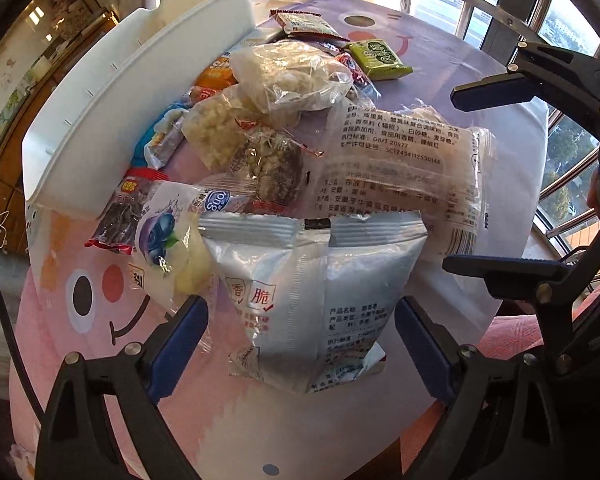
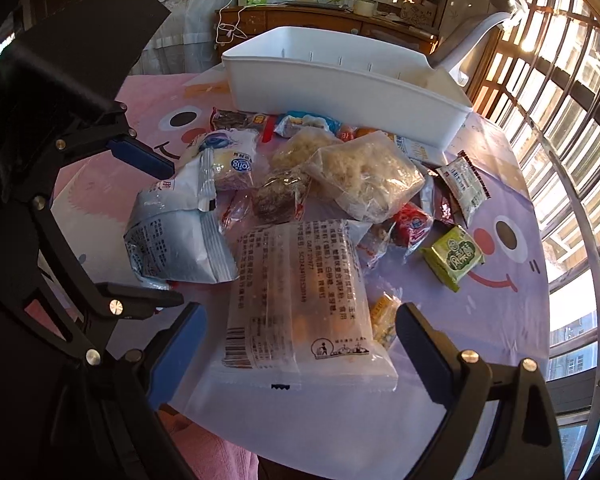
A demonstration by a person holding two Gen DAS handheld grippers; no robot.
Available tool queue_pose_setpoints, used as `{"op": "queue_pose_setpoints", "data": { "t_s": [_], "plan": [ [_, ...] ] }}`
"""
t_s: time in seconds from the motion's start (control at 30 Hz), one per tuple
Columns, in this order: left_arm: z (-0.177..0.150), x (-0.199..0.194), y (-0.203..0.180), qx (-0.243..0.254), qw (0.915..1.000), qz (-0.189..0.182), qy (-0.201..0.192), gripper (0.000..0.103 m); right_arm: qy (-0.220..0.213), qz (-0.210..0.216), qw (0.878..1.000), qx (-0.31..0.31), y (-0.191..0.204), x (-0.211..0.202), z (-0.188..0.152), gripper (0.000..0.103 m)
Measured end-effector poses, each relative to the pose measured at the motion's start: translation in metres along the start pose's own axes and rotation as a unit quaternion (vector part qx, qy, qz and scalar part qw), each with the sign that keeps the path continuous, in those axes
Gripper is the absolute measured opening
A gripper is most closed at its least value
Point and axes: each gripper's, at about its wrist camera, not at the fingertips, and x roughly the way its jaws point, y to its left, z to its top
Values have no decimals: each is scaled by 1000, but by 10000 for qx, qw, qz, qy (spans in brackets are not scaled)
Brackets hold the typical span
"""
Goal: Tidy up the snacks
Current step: 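Grasp the silver snack bag with the left tool while the right tool grasps the clear printed bag, then carry both bags over the white tray and open both tools to drop them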
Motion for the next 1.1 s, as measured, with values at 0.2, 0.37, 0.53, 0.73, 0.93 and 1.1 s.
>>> {"op": "queue_pose_setpoints", "data": {
  "t_s": [0.2,0.37,0.53,0.73,0.93,1.1],
  "plan": [
    [5,17,11,-191,9995,-56,243,67,392,293,9988,72,-6,19,0,88],
    [7,24,17,-395,9985,-131,351,53,514,425,9977,94,-10,27,4,81],
    [11,29,25,-686,9966,-77,441,53,582,559,9967,84,-12,31,2,79],
    [10,25,39,-1088,9929,-47,469,51,714,858,9937,8,-19,31,5,72],
    [4,3,41,-1452,9886,25,405,50,876,1272,9880,25,-31,27,12,68],
    [7,-24,47,-1730,9842,5,370,50,1013,1781,9788,57,-41,16,20,67]
  ]
}}
